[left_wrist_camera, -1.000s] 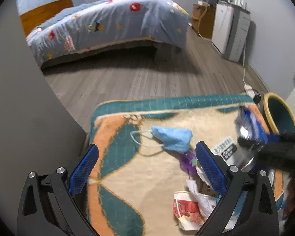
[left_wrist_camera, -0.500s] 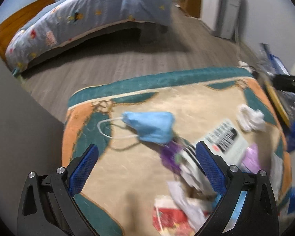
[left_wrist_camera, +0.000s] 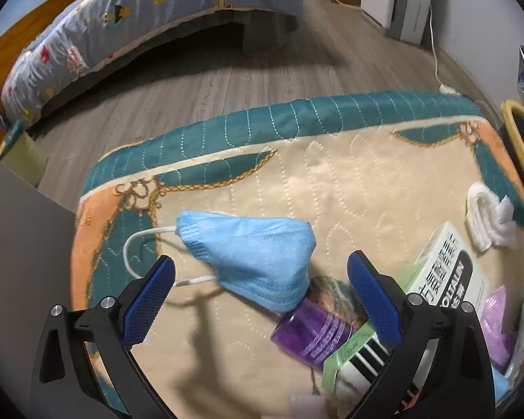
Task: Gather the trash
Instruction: 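Grasp the blue snack bag with the right tool while the left tool grasps the blue mask, then move both tools over the bin and release the snack bag and mask inside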
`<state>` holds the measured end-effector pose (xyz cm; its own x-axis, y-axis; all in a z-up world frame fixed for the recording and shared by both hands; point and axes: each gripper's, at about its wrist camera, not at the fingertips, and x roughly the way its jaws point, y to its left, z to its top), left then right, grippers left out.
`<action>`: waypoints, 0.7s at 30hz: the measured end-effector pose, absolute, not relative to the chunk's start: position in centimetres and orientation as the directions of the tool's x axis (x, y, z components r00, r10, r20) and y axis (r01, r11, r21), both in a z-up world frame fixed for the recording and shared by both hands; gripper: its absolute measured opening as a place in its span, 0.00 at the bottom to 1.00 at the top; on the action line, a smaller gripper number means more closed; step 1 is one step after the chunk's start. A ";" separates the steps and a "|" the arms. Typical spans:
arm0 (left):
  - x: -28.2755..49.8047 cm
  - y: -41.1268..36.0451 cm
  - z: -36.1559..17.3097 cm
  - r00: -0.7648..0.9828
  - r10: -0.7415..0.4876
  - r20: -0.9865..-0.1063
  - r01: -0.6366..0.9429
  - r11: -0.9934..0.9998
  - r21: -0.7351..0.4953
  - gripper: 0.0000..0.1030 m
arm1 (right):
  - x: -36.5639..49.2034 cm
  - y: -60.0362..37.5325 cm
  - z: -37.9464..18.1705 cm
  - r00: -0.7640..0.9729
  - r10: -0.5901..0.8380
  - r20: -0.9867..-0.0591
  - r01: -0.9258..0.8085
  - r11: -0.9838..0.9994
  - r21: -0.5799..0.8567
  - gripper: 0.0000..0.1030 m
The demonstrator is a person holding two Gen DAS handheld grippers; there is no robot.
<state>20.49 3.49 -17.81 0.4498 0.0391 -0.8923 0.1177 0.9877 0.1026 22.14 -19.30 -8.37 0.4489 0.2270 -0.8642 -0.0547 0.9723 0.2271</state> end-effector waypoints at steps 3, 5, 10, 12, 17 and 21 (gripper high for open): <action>20.7 4.1 -18.0 0.443 0.014 -0.897 0.099 0.993 0.064 0.92 | 22.2 -19.4 -8.4 0.449 0.232 -0.863 -0.053 0.971 0.234 0.53; 20.7 4.5 -18.1 0.440 0.015 -0.898 0.097 0.993 0.065 0.80 | 22.2 -19.3 -8.5 0.447 0.236 -0.863 -0.058 0.970 0.236 0.53; 20.5 5.5 -17.4 0.451 0.006 -0.892 0.097 0.994 0.055 0.43 | 22.1 -19.3 -8.3 0.449 0.243 -0.860 -0.064 0.969 0.240 0.53; 20.4 5.6 -16.8 0.468 -0.001 -0.884 0.100 0.994 0.052 0.36 | 22.1 -19.5 -8.2 0.451 0.244 -0.858 -0.068 0.969 0.240 0.53; 19.9 5.4 -13.3 0.563 -0.033 -0.826 0.118 0.992 0.040 0.35 | 21.9 -19.7 -7.5 0.463 0.248 -0.851 -0.072 0.967 0.243 0.53; 19.6 4.2 -10.0 0.629 -0.073 -0.774 0.148 0.989 0.027 0.35 | 21.5 -20.1 -6.8 0.480 0.249 -0.841 -0.073 0.967 0.244 0.53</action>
<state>19.62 4.22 -9.99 0.6287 -0.0726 -0.7743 0.1477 0.9887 0.0271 21.52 -20.06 -6.75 0.4804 0.2488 -0.8410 -0.0731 0.9669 0.2443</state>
